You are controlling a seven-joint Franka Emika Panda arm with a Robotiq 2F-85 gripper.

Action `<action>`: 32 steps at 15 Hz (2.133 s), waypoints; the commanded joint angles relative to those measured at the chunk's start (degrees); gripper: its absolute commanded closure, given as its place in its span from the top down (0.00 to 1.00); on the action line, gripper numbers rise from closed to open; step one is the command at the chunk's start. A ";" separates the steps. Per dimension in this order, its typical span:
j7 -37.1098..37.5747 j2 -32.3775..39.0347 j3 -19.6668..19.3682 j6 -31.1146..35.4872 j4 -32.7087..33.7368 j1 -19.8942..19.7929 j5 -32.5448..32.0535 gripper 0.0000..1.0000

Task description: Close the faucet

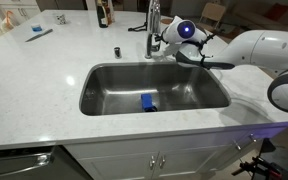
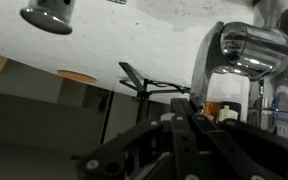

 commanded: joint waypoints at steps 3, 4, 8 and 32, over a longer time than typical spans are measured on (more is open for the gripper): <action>-3.41 2.58 1.76 0.12 4.02 1.04 1.16 0.00; -3.85 2.67 1.96 0.08 4.14 1.05 1.23 0.00; -4.68 2.70 2.54 -0.20 4.28 1.29 1.29 0.00; -8.73 -16.26 5.77 -50.67 -5.73 2.26 0.67 1.00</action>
